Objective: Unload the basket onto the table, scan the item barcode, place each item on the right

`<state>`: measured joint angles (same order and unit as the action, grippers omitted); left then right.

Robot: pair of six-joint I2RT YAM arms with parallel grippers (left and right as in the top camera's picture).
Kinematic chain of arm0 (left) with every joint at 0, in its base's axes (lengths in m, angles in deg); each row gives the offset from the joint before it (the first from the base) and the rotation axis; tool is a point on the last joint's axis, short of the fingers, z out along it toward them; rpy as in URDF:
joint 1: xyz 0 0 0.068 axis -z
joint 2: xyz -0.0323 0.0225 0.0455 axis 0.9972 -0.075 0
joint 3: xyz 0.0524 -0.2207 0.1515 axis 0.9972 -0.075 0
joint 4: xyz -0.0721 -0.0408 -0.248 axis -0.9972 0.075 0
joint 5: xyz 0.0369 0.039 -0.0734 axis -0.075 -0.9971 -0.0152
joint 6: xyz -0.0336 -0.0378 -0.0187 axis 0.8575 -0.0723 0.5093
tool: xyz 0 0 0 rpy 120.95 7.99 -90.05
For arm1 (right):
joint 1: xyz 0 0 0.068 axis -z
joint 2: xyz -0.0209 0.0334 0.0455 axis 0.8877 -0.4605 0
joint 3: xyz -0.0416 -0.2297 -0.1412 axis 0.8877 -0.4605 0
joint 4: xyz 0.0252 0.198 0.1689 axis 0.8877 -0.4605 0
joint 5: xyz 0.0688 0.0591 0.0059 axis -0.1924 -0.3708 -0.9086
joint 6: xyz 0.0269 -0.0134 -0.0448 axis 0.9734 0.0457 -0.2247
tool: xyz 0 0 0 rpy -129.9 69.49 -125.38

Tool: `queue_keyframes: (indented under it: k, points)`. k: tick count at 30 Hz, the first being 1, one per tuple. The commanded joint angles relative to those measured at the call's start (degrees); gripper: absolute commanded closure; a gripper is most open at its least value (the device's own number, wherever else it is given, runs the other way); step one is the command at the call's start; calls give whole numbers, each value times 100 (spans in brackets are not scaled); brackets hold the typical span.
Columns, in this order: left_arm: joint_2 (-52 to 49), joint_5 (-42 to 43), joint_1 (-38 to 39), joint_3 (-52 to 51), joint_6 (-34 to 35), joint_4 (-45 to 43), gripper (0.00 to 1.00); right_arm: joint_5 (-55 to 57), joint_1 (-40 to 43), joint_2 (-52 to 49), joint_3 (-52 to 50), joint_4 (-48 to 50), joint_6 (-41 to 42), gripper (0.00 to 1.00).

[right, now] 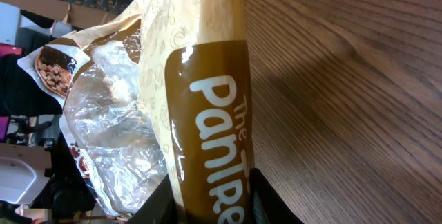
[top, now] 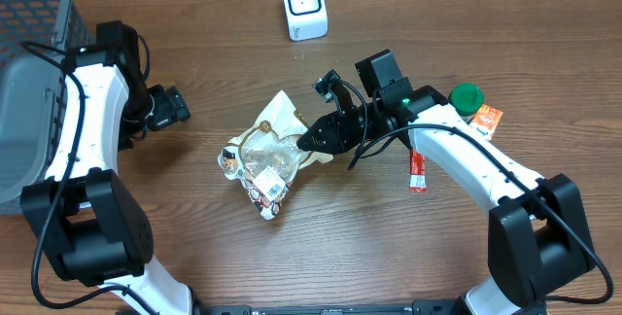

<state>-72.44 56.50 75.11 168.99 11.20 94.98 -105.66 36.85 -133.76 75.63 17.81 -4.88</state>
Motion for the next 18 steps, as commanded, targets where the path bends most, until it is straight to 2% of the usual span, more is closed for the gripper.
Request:
queue_keyframes:
  k: [1, 6, 10, 14, 18]
  points:
    - [107, -50, 22, 74, -22, -2, 0, -162, 37, 81, 13, 37, 15, 96]
    - [107, -50, 22, 74, -22, -2, 0, 101, 37, 81, 13, 400, -37, 96]
    - [107, -50, 22, 74, -22, -4, 0, 745, 37, 81, 210, 750, 531, 97]
    - [107, -50, 22, 74, -22, -2, 0, 1696, 37, 81, 946, 496, 529, 97]
    - [107, -50, 22, 74, -22, -4, 0, 2430, 35, 79, 2122, -203, 343, 97]
